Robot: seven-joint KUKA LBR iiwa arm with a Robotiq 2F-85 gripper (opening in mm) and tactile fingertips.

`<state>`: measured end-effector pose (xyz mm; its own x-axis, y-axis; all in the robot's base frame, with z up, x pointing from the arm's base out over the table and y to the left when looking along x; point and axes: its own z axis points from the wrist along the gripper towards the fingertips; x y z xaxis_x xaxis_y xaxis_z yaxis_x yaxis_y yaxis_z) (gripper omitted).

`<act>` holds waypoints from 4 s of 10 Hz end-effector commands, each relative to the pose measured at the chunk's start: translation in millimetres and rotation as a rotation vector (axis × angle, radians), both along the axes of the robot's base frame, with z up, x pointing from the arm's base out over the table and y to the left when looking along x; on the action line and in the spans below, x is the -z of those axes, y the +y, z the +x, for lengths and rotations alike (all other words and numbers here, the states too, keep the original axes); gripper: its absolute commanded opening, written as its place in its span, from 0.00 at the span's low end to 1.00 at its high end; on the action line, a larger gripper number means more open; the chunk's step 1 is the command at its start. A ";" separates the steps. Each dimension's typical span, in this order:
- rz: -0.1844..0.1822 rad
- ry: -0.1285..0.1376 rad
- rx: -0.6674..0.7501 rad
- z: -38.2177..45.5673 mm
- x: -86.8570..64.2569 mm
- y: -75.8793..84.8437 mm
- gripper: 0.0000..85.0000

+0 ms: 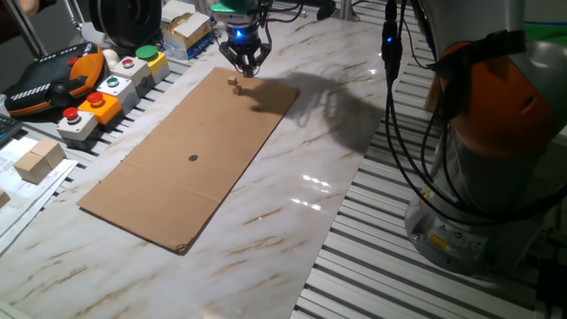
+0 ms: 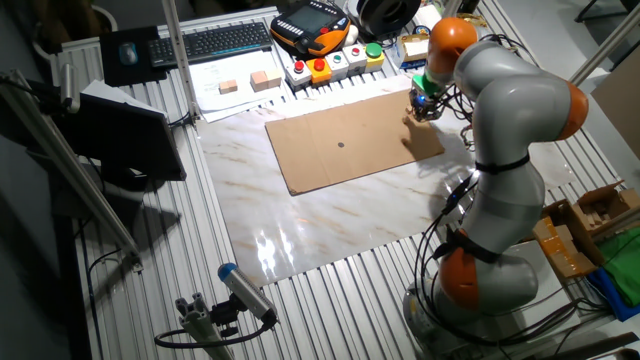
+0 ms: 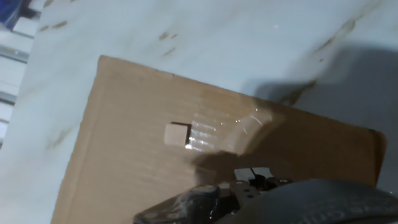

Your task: Use the gripper to push the small block from left to right

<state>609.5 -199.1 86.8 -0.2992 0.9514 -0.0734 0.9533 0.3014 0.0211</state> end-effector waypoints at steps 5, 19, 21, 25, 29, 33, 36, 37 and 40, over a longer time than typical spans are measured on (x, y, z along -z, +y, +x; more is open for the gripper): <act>-0.005 -0.011 0.031 6.3 8.2 -9.5 0.01; 0.083 0.026 0.152 18.1 26.4 -18.2 0.01; 0.089 0.047 0.177 18.1 26.4 -18.2 0.01; 0.095 0.038 0.152 21.7 25.8 -24.7 0.01; 0.093 0.036 0.157 35.9 26.7 -31.7 0.01; 0.088 0.023 0.155 41.7 19.5 -35.5 0.25; 0.090 0.014 0.200 44.1 22.0 -36.1 0.73; 0.089 0.014 0.213 45.4 23.0 -36.2 0.81; 0.083 0.017 0.232 50.4 25.5 -33.1 0.83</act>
